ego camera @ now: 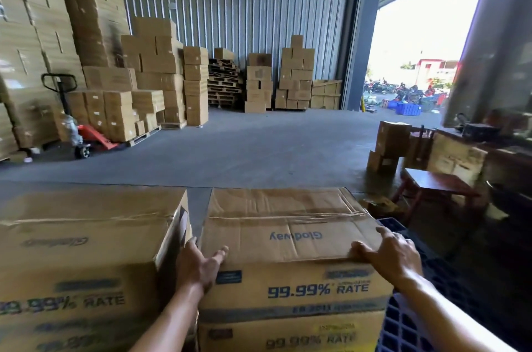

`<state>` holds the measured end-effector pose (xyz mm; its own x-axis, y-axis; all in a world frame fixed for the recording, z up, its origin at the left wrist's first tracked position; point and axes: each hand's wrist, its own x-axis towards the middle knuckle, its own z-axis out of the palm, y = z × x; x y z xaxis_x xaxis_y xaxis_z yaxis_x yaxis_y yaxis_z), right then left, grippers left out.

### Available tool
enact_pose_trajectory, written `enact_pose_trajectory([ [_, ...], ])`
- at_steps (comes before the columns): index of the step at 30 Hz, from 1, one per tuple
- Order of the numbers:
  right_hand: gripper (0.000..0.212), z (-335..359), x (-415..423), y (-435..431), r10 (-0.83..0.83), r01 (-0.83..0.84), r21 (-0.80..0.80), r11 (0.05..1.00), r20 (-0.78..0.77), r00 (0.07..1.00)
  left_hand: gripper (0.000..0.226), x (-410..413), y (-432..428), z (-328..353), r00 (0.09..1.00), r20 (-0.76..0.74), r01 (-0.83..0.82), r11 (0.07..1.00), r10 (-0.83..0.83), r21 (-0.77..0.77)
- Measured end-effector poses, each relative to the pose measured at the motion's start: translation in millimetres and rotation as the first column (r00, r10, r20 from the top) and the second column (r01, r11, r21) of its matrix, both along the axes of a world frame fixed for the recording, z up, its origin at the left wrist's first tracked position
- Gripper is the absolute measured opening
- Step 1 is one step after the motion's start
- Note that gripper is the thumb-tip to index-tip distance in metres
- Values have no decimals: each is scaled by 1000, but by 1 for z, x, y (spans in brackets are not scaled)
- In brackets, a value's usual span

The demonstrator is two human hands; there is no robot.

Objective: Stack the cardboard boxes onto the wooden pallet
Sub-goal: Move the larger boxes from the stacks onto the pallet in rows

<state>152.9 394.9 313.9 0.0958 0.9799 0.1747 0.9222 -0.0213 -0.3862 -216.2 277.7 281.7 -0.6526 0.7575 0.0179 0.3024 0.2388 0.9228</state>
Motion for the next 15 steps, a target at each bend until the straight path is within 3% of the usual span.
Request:
enact_pose_trajectory([
  [2,84,-1,0,3,-1,1,6,1000,-27,1000,72,-3,-3,-2,1000,19,18,1000,-18,10],
  [6,54,-5,10,10,-13,19,59,998,-106,994,72,2,-12,-6,995,103,-23,996,14,83],
  [9,48,-9,21,14,-24,63,105,992,-336,942,71,9,-20,-12,979,199,-73,987,44,141],
  [11,58,-15,28,15,-44,83,51,995,-523,851,68,14,-23,-16,967,242,-118,979,76,167],
  [15,64,-42,34,10,-110,45,-101,994,-860,498,47,24,-25,-14,948,306,-146,977,94,153],
])
